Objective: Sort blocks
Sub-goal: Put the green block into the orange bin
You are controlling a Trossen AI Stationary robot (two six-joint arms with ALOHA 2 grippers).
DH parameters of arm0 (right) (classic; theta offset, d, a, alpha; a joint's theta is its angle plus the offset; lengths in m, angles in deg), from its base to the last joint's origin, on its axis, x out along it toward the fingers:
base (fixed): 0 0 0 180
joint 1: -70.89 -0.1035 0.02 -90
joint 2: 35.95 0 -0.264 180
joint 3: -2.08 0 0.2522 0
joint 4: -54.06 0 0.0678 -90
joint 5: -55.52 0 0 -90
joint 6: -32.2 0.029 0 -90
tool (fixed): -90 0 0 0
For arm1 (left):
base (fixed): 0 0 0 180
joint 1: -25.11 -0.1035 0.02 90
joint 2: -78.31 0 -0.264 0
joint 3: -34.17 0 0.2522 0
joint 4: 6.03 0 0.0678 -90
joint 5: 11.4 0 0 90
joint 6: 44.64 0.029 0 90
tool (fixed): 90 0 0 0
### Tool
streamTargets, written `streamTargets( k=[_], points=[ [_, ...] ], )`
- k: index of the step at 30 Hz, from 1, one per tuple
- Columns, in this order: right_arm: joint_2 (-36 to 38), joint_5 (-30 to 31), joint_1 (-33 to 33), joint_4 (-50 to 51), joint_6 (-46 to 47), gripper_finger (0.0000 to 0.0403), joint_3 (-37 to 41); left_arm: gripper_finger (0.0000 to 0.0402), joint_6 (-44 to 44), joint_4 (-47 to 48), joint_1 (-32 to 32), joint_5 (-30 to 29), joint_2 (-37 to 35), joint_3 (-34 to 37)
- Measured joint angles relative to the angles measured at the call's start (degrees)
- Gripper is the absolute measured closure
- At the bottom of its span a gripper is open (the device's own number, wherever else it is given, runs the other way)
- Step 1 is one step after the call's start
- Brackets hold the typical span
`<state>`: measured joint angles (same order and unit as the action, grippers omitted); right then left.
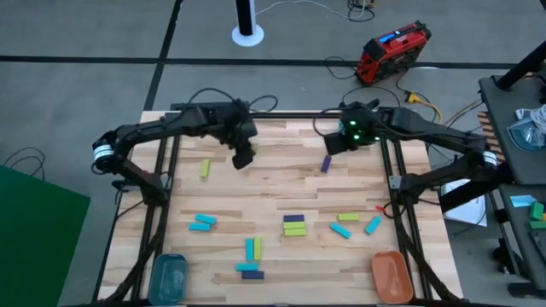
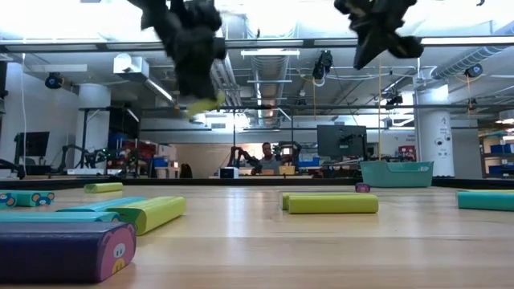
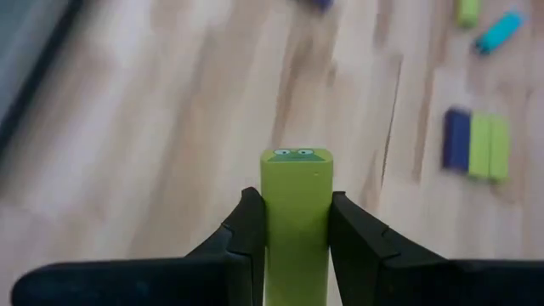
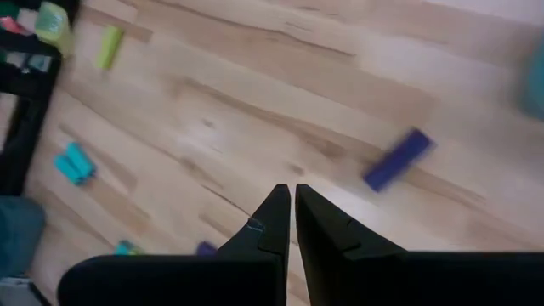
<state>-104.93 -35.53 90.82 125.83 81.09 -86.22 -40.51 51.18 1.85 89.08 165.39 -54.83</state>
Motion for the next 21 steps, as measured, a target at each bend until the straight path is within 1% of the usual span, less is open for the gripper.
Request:
streamTargets(
  k=[5, 9, 12, 16, 21],
  points=[
    [-5.1, -2.6, 0.0, -10.4, -0.2, 0.0377, 0.0, 0.033, 5.0, 0.4, 3.2, -8.2, 2.3, -6.8],
    [-7.9, -6.2, 0.0, -19.1, 0.8, 0.0341, 0.0, 0.033, 6.1, -0.5, 5.7, -11.5, 3.5, -9.4],
    [-9.6, -8.0, 0.0, -24.2, 0.9, 0.0302, 0.0, 0.033, 6.1, -2.1, 7.3, -11.7, 4.1, -9.4],
    [-11.4, -10.3, 0.0, -28.6, 2.1, 0.025, -0.3, 0.033, 5.1, -3.3, 8.7, -12.1, 4.4, -9.4],
    [-13.7, -12.0, -0.1, -30.5, 2.6, 0.0196, -2.3, 0.033, 2.1, -5.0, 9.9, -12.1, 5.8, -9.4]
  ],
)
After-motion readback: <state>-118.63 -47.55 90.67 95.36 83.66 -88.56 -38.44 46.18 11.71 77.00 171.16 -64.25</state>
